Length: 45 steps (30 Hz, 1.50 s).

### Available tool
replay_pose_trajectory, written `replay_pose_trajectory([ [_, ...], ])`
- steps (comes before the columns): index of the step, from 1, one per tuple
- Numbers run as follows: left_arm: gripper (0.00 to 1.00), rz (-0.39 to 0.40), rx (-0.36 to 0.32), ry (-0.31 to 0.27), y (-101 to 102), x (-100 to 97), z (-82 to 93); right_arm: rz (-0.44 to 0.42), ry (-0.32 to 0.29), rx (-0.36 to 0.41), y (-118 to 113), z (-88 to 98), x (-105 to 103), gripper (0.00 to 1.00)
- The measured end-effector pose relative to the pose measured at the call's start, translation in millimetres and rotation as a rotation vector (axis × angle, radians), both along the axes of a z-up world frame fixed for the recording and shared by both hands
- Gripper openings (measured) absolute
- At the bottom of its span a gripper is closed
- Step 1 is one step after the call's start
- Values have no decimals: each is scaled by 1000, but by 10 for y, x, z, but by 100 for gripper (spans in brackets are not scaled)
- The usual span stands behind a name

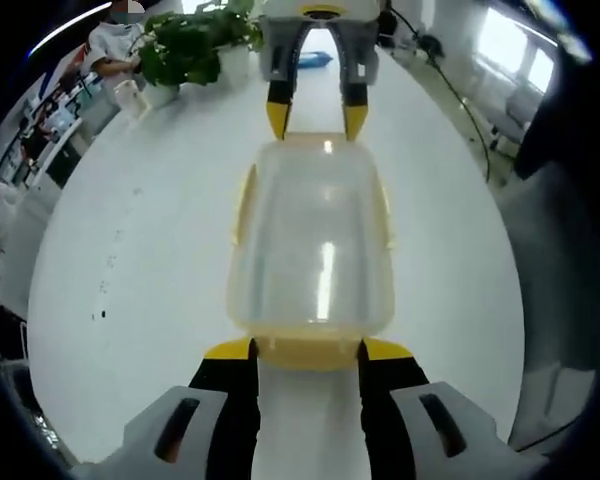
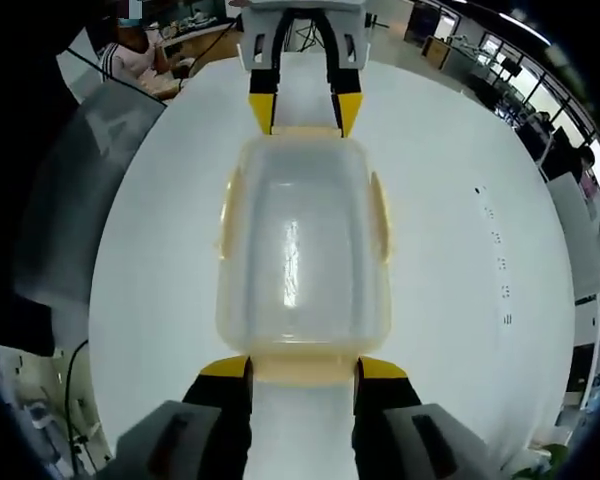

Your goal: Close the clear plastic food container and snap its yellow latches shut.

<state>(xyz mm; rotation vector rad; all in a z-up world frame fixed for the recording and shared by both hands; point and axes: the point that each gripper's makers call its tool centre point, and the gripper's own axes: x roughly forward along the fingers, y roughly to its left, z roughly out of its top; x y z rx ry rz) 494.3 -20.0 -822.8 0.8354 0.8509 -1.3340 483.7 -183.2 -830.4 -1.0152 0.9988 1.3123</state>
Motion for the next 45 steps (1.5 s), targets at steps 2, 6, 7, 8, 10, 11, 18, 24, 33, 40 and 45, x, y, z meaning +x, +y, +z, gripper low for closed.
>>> replay_pose_trajectory([
  [2,36,3,-12,7,-20,-7,18,7,-3,-10,-21,8,4,37],
  [6,36,-5,-12,2,-42,4,27,-5,6,-4,-46,15,-1,37],
  [7,36,-5,-13,8,-44,-4,19,-9,12,-5,-47,3,-7,37],
  [8,36,-6,-11,11,-44,-11,9,-8,11,-7,-44,-7,-11,37],
  [10,36,-8,-5,13,-34,-15,-13,-9,15,-6,-37,-2,-20,37],
  [11,36,-7,-6,15,-35,-14,-9,-7,13,-9,-41,-5,-20,37],
  [18,36,-9,0,5,-34,-15,-27,-8,5,-5,-42,-21,-20,37],
  [24,36,-16,13,8,13,-54,-27,-8,15,13,12,-17,-81,37],
  [33,37,-19,1,19,64,-80,-32,-8,13,41,56,-47,-83,37],
  [40,38,-11,-52,33,85,-100,-34,-15,21,73,54,-46,-73,38],
  [45,41,-22,-33,29,117,-127,-86,-46,37,91,36,-52,-68,44],
])
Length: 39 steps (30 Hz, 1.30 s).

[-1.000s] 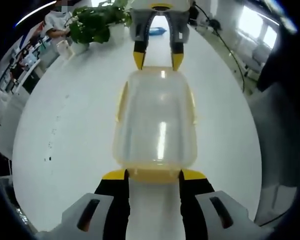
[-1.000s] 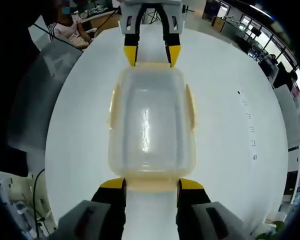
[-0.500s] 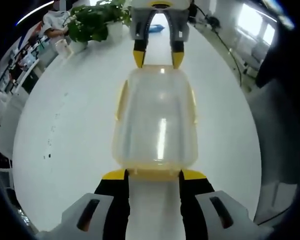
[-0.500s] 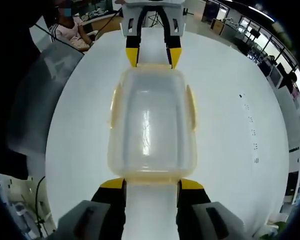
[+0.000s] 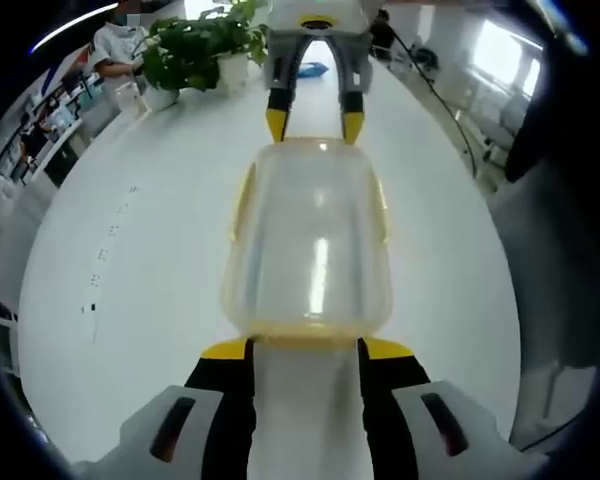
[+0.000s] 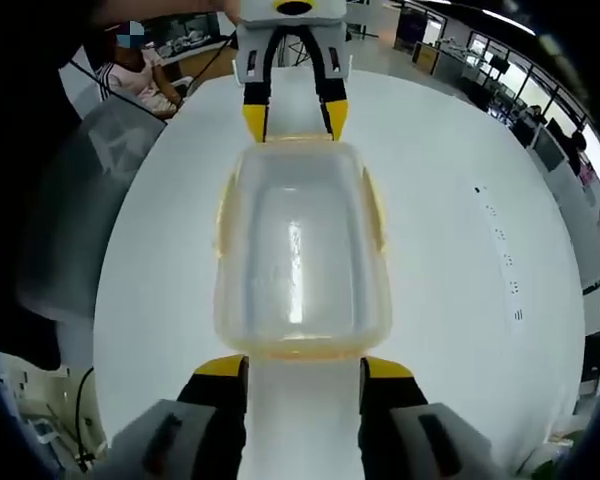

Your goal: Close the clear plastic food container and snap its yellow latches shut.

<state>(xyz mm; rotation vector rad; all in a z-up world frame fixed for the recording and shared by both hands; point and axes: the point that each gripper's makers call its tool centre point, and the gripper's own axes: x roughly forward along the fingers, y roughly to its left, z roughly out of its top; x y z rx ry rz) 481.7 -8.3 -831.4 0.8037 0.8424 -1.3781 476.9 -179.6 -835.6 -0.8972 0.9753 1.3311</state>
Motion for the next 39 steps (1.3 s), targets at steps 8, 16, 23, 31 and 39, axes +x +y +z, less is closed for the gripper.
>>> replay_pose_trajectory([
  [8,43,59,-117,11,-37,-17,165,-62,7,73,-36,139,26,43],
  [16,41,181,-303,26,-100,8,449,-170,-38,304,65,417,87,39],
  [23,40,221,-340,30,-151,65,410,-205,-57,405,178,527,77,29],
  [31,39,193,-346,11,-325,72,427,-174,-63,397,272,506,82,28],
  [39,37,172,-362,25,-554,75,390,-118,-54,394,601,460,60,28],
])
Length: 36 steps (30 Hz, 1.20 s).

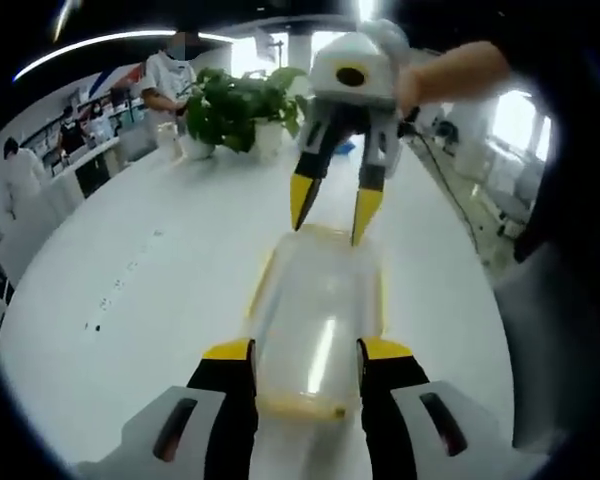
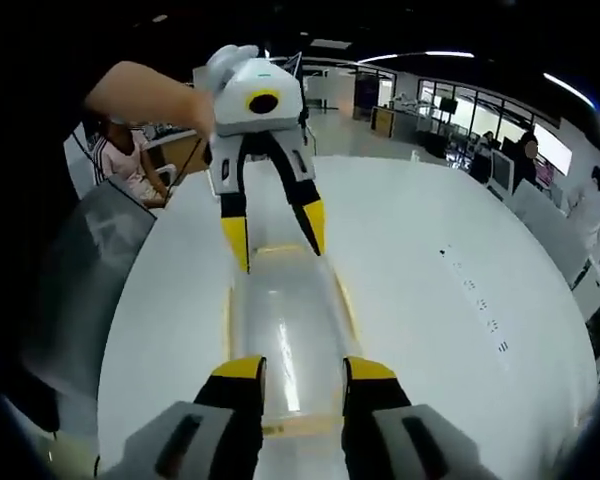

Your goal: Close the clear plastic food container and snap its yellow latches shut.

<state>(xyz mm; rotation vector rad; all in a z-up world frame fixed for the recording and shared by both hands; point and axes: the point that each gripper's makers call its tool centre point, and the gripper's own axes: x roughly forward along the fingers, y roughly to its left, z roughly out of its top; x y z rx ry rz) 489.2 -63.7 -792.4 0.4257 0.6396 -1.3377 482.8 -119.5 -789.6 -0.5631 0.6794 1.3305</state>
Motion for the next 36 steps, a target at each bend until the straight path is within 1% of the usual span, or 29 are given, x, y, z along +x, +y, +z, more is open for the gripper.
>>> replay_pose_trajectory([
  [8,37,-24,-12,1,-165,-24,-16,49,2,-2,274,-35,-4,28],
  [13,37,-25,-14,0,-190,-12,-22,65,-2,-23,293,-76,31,28],
  [21,37,-30,-25,0,-297,-103,0,69,-6,-38,335,-77,136,30],
  [23,37,-49,-28,-16,-332,-160,24,65,-4,-41,333,-77,160,31],
  [25,37,-68,-21,-17,-371,-229,15,61,0,-40,335,-81,189,32],
  [28,37,-93,0,-38,-394,-302,-14,72,7,-52,346,-101,210,33],
  [30,37,-92,-2,-39,-403,-321,-21,75,8,-61,356,-110,230,34],
  [32,37,-100,12,-52,-403,-350,-44,74,2,-73,366,-122,262,35],
  [33,37,-105,22,-66,-403,-361,-58,72,8,-79,371,-127,277,36],
  [36,37,-106,28,-78,-408,-365,-62,81,11,-83,380,-122,279,38],
])
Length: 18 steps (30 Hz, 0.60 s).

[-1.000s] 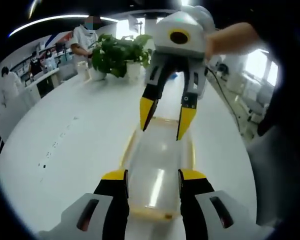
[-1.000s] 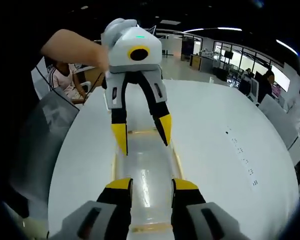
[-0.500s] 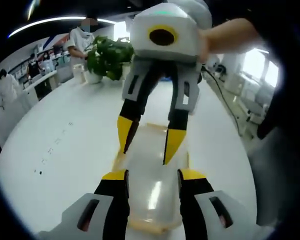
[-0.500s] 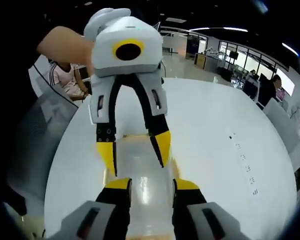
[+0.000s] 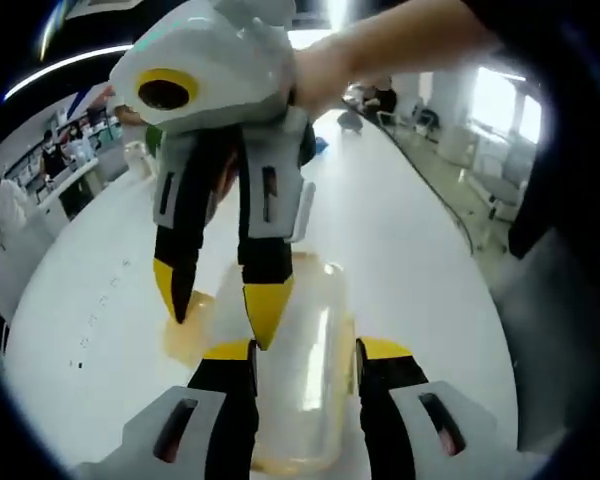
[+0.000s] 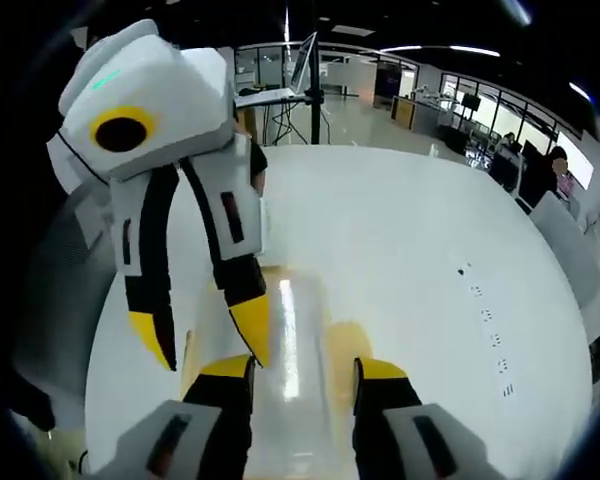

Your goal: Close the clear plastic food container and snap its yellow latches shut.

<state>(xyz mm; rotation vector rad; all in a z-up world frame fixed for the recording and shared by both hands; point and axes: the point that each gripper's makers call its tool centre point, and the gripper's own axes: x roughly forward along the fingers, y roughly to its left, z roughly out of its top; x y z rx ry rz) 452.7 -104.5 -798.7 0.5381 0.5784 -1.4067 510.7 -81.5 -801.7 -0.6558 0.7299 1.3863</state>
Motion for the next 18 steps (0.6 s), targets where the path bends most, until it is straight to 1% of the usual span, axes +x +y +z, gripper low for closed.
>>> replay_pose_trajectory([
  [3,37,10,-10,6,-1,7,6,4,9,-5,-9,-14,6,39],
  [6,38,6,3,-14,-3,-7,-12,1,13,-8,-25,-27,21,40],
  [7,38,-1,20,-46,6,4,-16,-4,16,-5,-25,-27,22,40],
  [8,37,-10,37,-94,12,19,-12,-3,19,-5,-24,-32,21,41],
  [10,38,0,50,-116,2,14,-25,5,19,-9,-25,-44,21,42],
  [11,39,11,65,-145,6,38,-38,12,25,-14,-25,-58,13,43],
  [12,40,7,64,-145,-8,16,-44,22,26,-23,-30,-73,10,43],
  [13,41,-3,87,-179,0,23,-65,35,28,-28,-32,-82,2,44],
  [15,41,0,106,-200,-6,8,-109,42,40,-43,-41,-110,12,45],
  [16,41,4,110,-206,-9,5,-124,39,61,-37,-31,-102,7,46],
  [18,41,8,119,-220,-6,-6,-154,49,66,-48,-36,-112,23,47],
])
